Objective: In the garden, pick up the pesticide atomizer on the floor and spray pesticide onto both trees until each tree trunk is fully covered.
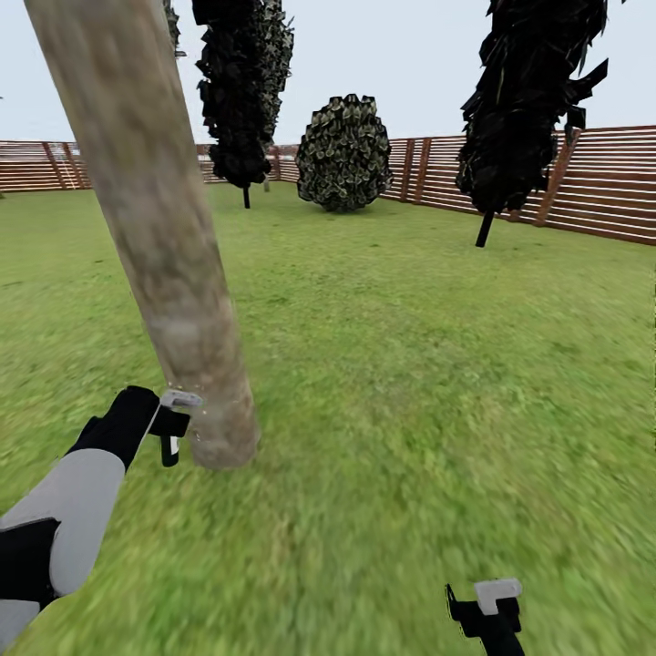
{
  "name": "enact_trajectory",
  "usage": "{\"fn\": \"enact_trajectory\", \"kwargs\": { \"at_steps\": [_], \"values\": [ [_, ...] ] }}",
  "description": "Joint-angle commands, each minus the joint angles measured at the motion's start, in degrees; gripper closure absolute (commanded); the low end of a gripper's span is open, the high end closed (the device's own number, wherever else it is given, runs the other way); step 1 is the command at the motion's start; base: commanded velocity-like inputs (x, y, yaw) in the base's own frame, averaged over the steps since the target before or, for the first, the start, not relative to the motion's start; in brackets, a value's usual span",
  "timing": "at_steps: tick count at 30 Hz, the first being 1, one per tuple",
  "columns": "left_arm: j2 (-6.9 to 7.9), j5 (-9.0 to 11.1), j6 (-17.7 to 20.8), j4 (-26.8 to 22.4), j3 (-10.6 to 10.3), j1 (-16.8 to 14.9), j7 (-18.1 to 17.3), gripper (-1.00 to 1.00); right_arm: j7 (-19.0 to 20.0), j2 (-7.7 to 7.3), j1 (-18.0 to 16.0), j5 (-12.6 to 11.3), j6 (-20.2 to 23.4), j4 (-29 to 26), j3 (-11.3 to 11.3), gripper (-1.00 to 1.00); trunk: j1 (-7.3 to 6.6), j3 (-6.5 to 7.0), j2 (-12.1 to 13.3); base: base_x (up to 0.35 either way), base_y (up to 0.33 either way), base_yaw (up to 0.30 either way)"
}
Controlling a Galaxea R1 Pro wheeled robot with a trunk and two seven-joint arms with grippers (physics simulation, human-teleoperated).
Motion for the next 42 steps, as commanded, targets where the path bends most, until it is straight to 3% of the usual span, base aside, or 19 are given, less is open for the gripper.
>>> {"fn": "enact_trajectory", "kwargs": {
  "at_steps": [1, 11, 17, 23, 28, 31, 33, 35, 37, 40, 42],
  "values": [
    [0.01, -0.03, -0.01, 0.00, 0.00, 0.00, -0.02, 1.00, 0.00, 0.03, 0.00, 0.00, 0.00, 0.00, 0.00, -1.00, 0.00, 0.00, 0.00, 0.006, -0.273, 0.000],
    [0.11, -0.21, -0.01, 0.00, 0.04, 0.10, 0.12, 1.00, 0.00, 0.06, 0.00, 0.00, 0.00, 0.00, 0.00, -1.00, 0.00, 0.00, 0.00, 0.001, -0.274, 0.000],
    [0.90, -0.23, -0.09, 0.08, 0.39, 0.48, 0.25, 1.00, 0.00, 0.06, 0.00, 0.00, 0.00, 0.00, 0.00, -1.00, 0.00, 0.00, 0.00, 0.000, -0.274, 0.152],
    [0.27, 0.20, -0.18, 0.33, 0.51, 1.04, 3.18, 1.00, 0.00, 0.06, 0.00, 0.00, 0.00, 0.00, 0.00, -1.00, 0.00, 0.00, 0.00, 0.012, -0.274, 0.229],
    [0.24, 0.31, -0.18, 0.28, 0.84, 1.05, 3.40, 1.00, 0.00, -0.02, 0.00, 0.00, 0.00, 0.00, 0.00, -1.00, 0.00, 0.00, 0.00, 0.132, -0.266, 0.015],
    [1.37, 0.24, -0.18, 0.37, 0.77, 1.08, 3.71, 1.00, 0.00, -0.02, 0.00, 0.00, 0.00, 0.00, 0.00, -1.00, 0.00, 0.00, 0.00, 0.182, -0.241, 0.000],
    [3.20, 0.21, -0.23, 0.77, 0.78, 1.39, 4.67, 1.00, 0.00, -0.02, 0.00, 0.00, 0.00, 0.00, 0.00, -1.00, 0.00, 0.00, 0.00, 0.183, -0.236, 0.000],
    [3.94, 0.24, -0.40, 0.90, 0.77, 2.71, 4.94, 1.00, 0.00, -0.02, 0.00, 0.00, -0.01, 0.00, 0.00, -1.00, 0.00, 0.00, 0.00, 0.163, -0.239, 0.000],
    [3.83, 0.26, -0.55, 0.71, 0.70, 4.12, 5.08, 1.00, 0.00, -0.02, 0.00, 0.00, 0.00, 0.00, 0.00, -1.00, 0.00, 0.00, 0.00, 0.075, -0.258, 0.000],
    [1.59, 1.08, -0.68, 1.00, 0.81, 5.52, 5.19, 1.00, 0.00, 0.06, 0.00, 0.00, -0.01, -0.05, 0.00, -1.00, 0.00, 0.00, 0.00, 0.007, -0.273, 0.129],
    [1.47, 1.21, -0.70, 0.94, 1.37, 5.76, 5.20, 1.00, 0.00, 0.06, 0.00, 0.00, 0.00, -0.08, 0.00, -1.00, 0.00, 0.00, 0.00, 0.002, -0.274, 0.242]
  ]
}}
